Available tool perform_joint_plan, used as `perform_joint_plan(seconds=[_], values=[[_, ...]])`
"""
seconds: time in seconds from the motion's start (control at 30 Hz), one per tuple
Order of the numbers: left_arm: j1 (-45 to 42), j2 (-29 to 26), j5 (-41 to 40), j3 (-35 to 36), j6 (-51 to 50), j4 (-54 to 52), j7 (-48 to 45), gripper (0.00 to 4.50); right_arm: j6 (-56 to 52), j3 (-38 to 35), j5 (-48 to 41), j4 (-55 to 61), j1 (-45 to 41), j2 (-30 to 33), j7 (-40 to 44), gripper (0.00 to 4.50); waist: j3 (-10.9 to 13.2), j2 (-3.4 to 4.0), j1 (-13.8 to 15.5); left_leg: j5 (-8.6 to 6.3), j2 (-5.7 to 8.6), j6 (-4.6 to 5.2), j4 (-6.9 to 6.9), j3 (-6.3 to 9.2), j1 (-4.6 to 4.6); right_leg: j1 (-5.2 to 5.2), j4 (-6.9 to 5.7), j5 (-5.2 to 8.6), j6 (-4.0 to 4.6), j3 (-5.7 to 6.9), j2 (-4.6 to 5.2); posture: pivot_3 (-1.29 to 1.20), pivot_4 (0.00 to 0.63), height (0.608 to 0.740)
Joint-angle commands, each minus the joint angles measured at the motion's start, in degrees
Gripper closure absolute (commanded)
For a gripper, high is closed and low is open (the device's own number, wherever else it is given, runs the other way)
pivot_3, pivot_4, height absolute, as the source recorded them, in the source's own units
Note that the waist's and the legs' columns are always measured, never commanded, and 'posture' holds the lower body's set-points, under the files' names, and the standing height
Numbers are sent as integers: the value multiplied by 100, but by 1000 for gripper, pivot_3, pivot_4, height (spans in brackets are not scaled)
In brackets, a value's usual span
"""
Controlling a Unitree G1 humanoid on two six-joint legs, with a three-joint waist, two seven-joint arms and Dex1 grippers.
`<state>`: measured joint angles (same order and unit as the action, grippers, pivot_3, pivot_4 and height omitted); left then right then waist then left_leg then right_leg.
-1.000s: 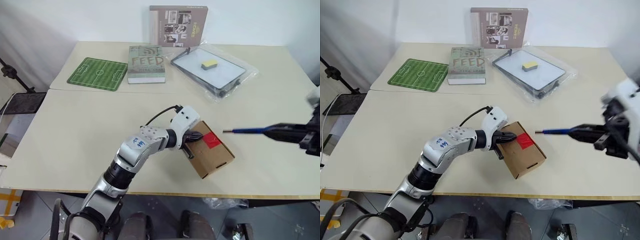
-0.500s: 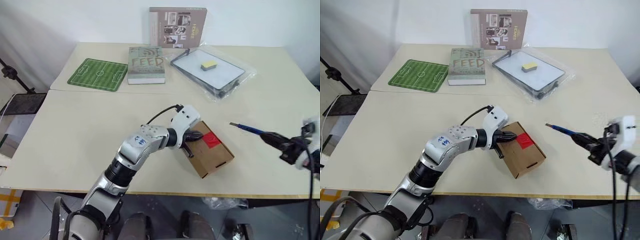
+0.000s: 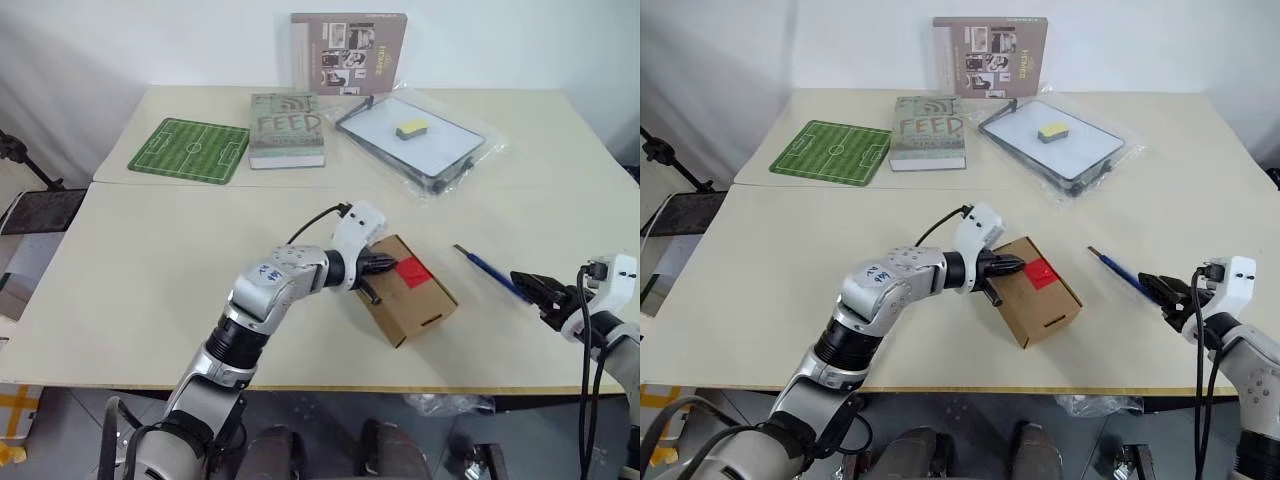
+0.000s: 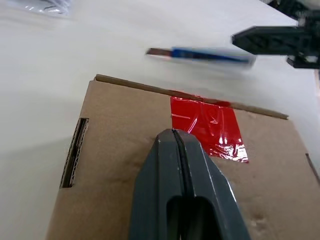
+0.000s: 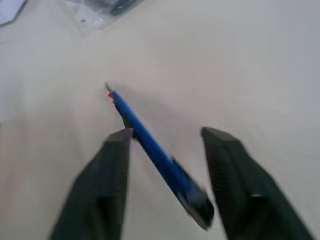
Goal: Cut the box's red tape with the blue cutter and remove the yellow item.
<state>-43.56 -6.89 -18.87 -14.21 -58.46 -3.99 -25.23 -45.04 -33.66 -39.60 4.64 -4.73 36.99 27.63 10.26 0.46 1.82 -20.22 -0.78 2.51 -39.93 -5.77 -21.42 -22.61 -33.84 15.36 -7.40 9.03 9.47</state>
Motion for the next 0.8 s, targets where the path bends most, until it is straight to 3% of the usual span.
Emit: perform_joint_plan(seconds=[0.03, 0.1, 0.23, 0.33, 0.47, 0.7, 0.8], values=[[-23, -107, -233, 284, -213, -428, -108, 4500, 0, -58, 15, 476, 92, 345, 135, 614, 6, 10, -21, 0, 2, 0, 1, 0, 0, 0, 0, 0, 0, 1, 0, 0, 150, 740], [-86, -179, -442, 444, -395, -607, -238, 4500, -89, 108, 125, 647, 139, 626, 200, 45, 10, 13, -31, 0, 0, 0, 4, 1, -2, -1, 3, 0, 0, 5, -4, 0, 150, 740], [-123, -491, -948, 730, -883, -1009, -586, 4500, 7, 819, 397, 1314, 86, 1196, 594, 45, 16, 16, -38, 0, 1, 0, 6, 0, -2, -1, 6, 0, -1, 4, -5, 0, 150, 740], [62, -876, -1170, 852, -1184, -1228, -736, 4500, -213, 1448, 444, 1449, -267, 1443, 791, 666, 20, 11, -43, 1, 0, -2, 6, 1, -1, -1, 6, 0, -1, 4, -7, 0, 150, 740], [498, -1273, -1227, 969, -1286, -1415, -715, 4500, -198, 2248, 763, 1236, -1058, 1438, 850, 2074, 29, 18, -53, 2, -1, -5, 7, -1, 2, -2, 6, 1, -1, 1, -8, 0, 150, 740], [1829, -653, -1118, 1214, -68, -1592, -400, 4500, 262, 2965, 1171, 317, -1797, 1085, 1270, 4477, 36, 8, 27, 2, 10, -8, 3, 21, -19, 0, 19, 0, -2, 8, -5, 0, 150, 740], [2297, -454, -1073, 1031, 226, -1530, -344, 4500, 283, 3116, 1248, 118, -1869, 1018, 1471, 4477, 37, 8, 31, 0, 11, -7, 6, 21, -24, -2, 27, -1, -4, 14, -7, 0, 150, 740]])
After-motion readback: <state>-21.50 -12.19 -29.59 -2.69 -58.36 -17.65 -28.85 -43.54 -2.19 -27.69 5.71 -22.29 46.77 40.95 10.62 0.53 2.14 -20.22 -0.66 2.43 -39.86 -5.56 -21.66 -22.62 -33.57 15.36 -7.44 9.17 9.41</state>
